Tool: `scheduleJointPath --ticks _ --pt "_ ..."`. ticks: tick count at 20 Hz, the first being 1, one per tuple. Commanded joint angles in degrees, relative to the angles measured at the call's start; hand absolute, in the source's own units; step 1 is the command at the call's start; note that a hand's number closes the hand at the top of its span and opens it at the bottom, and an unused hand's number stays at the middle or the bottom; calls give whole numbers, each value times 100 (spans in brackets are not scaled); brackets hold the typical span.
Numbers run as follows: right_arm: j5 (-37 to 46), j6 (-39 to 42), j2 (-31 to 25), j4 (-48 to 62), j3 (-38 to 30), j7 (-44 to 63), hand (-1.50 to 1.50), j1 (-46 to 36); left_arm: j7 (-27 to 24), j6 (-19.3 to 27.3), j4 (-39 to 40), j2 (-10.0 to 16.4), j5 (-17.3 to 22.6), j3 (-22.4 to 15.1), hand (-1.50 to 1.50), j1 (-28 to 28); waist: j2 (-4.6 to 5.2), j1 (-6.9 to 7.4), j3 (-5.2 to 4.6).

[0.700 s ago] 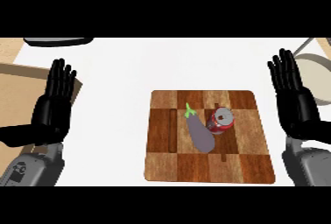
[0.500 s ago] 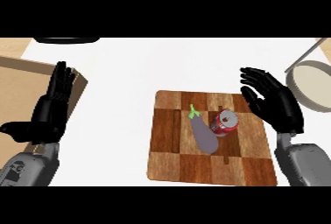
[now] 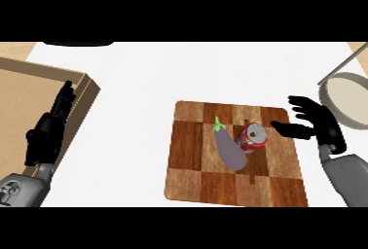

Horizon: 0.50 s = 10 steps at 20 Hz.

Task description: Pick the eggplant from the cutting board and place it in the tiered basket

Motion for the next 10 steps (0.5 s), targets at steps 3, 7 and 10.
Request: scheduleJointPath --ticks 3,7,10 --pt "511 1044 -372 -154 728 2887 -150 -1504 144 -194 299 121 -98 -68 0 -88 -87 92 14" --pt "-230 2731 -224 65 1151 3749 -150 -2206 297 -154 308 12 -171 -177 0 -242 -47 203 18" --pt "-855 3525 -106 545 1131 4163 -150 -2809 333 -137 222 -19 -242 -231 0 -369 -16 294 31"
